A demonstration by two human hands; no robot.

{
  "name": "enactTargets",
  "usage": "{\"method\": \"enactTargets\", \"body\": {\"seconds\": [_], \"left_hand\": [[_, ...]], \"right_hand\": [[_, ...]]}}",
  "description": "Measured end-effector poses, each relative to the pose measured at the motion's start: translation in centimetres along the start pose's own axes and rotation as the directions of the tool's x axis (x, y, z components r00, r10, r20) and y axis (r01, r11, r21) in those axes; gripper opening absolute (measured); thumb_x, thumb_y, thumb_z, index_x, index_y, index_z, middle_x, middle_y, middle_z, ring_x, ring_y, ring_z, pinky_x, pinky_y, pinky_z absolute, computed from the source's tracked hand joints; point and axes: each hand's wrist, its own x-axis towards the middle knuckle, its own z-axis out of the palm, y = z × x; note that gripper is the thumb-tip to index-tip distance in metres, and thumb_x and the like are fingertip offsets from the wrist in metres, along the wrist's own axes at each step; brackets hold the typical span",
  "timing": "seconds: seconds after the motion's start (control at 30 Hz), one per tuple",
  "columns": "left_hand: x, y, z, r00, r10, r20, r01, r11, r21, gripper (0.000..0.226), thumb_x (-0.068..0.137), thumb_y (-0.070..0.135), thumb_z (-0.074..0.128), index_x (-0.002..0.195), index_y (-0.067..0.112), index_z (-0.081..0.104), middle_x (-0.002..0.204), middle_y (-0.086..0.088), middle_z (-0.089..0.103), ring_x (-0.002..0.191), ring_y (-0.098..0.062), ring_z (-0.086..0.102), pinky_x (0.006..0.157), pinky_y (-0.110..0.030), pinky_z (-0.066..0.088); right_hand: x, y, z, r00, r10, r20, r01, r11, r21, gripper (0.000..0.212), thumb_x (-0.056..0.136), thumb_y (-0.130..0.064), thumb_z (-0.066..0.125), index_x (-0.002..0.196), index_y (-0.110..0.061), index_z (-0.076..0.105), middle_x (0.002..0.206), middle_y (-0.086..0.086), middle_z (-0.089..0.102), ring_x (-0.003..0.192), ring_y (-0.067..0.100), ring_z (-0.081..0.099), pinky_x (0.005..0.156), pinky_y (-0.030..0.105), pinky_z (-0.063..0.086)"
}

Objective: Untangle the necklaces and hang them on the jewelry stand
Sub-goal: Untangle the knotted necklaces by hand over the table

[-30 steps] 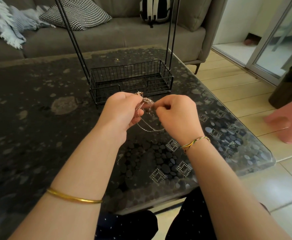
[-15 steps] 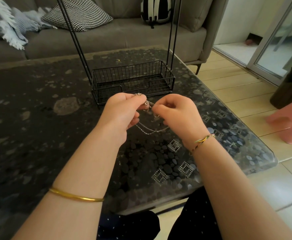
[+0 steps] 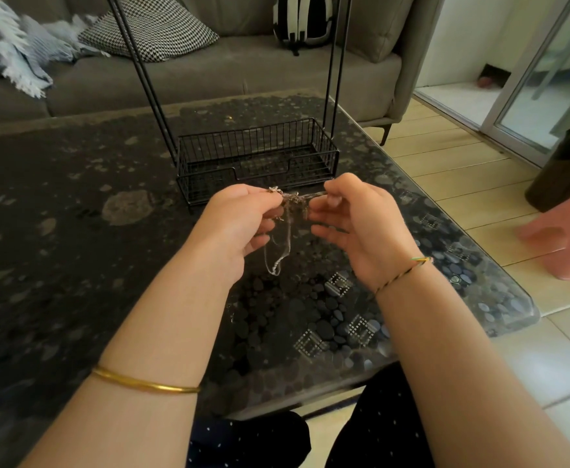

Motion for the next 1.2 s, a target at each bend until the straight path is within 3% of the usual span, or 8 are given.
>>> {"method": "enactTargets", "body": {"seconds": [0.17, 0.37, 0.43, 0.53, 0.67, 0.83, 0.97, 1.2], "left_hand": [[-0.2, 0.3, 0.3, 0.998, -0.024, 0.050, 0.033, 0.985, -0.170, 0.009, 0.094, 0.015, 0.053, 0.093, 0.019, 0.061, 0.083, 0.004, 0.072, 0.083, -0.011, 0.066, 0.076, -0.028, 0.051], [-0.4, 0.4, 0.5, 0.999, 0.032, 0.008, -0.029, 0.964, -0.265, 0.012, 0.094, 0.010, 0.049, 0.089, 0.017, 0.057, 0.085, 0.001, 0.070, 0.084, -0.011, 0.066, 0.077, -0.026, 0.052], [-0.4, 0.3, 0.4, 0.999, 0.033, -0.002, -0.032, 0.953, -0.302, 0.010, 0.093, 0.008, 0.051, 0.089, 0.015, 0.057, 0.089, -0.002, 0.069, 0.083, -0.012, 0.067, 0.074, -0.025, 0.053], [-0.4, 0.4, 0.2, 1.000, 0.027, 0.012, -0.022, 0.942, -0.334, 0.009, 0.092, 0.005, 0.052, 0.089, 0.012, 0.057, 0.094, -0.007, 0.070, 0.078, -0.013, 0.067, 0.072, -0.025, 0.053], [-0.6, 0.4, 0.1, 0.998, 0.005, 0.055, 0.012, 0.949, -0.316, 0.007, 0.092, 0.004, 0.053, 0.094, 0.008, 0.058, 0.090, -0.008, 0.070, 0.077, -0.015, 0.068, 0.072, -0.027, 0.056], [-0.7, 0.4, 0.0, 0.995, -0.017, 0.093, 0.043, 0.959, -0.280, 0.014, 0.093, 0.006, 0.053, 0.105, 0.006, 0.060, 0.086, -0.007, 0.072, 0.076, -0.015, 0.071, 0.068, -0.027, 0.056], [-0.7, 0.5, -0.1, 0.994, -0.024, 0.103, 0.052, 0.959, -0.278, 0.013, 0.093, 0.010, 0.055, 0.103, 0.007, 0.062, 0.085, -0.007, 0.074, 0.076, -0.014, 0.071, 0.069, -0.026, 0.056], [-0.5, 0.4, -0.3, 0.997, 0.000, 0.076, 0.017, 0.975, -0.222, 0.004, 0.092, 0.013, 0.058, 0.094, 0.012, 0.061, 0.080, -0.003, 0.073, 0.077, -0.014, 0.071, 0.070, -0.026, 0.055]], "right_hand": [[0.2, 0.2, -0.2, 0.986, 0.161, 0.031, -0.164, 0.958, 0.235, 0.033, 0.086, -0.016, 0.049, 0.055, -0.016, 0.038, 0.070, 0.001, 0.063, 0.070, 0.016, 0.062, 0.074, 0.029, 0.050], [0.3, 0.6, -0.3, 0.952, 0.293, 0.085, -0.304, 0.886, 0.351, 0.030, 0.086, -0.013, 0.048, 0.058, -0.016, 0.038, 0.064, 0.001, 0.068, 0.056, 0.013, 0.066, 0.061, 0.024, 0.053], [0.3, 0.5, -0.2, 0.960, 0.275, 0.044, -0.277, 0.928, 0.251, 0.030, 0.086, -0.013, 0.049, 0.057, -0.016, 0.040, 0.059, 0.000, 0.067, 0.052, 0.012, 0.064, 0.056, 0.023, 0.051], [0.5, 0.7, 0.0, 0.990, 0.116, -0.083, -0.127, 0.981, -0.145, 0.020, 0.087, -0.016, 0.050, 0.067, -0.014, 0.048, 0.058, 0.002, 0.063, 0.052, 0.015, 0.059, 0.051, 0.023, 0.046], [1.0, 1.8, -0.1, 0.976, -0.192, -0.101, 0.089, 0.778, -0.622, 0.007, 0.083, -0.019, 0.054, 0.080, -0.014, 0.056, 0.075, 0.003, 0.062, 0.073, 0.022, 0.058, 0.069, 0.036, 0.049], [0.2, 1.1, -0.1, 0.984, -0.176, 0.030, 0.167, 0.844, -0.510, 0.014, 0.083, -0.007, 0.055, 0.083, -0.017, 0.064, 0.069, -0.005, 0.056, 0.061, 0.007, 0.051, 0.057, 0.021, 0.044], [0.0, 1.1, 0.0, 0.987, -0.109, 0.114, 0.150, 0.877, -0.457, 0.008, 0.082, -0.009, 0.062, 0.083, -0.016, 0.066, 0.074, -0.004, 0.062, 0.073, 0.008, 0.058, 0.062, 0.018, 0.045], [0.0, 1.1, -0.1, 0.973, -0.203, 0.107, 0.229, 0.841, -0.491, 0.010, 0.085, -0.015, 0.063, 0.075, -0.017, 0.062, 0.075, 0.003, 0.066, 0.071, 0.014, 0.061, 0.058, 0.018, 0.046]]}}
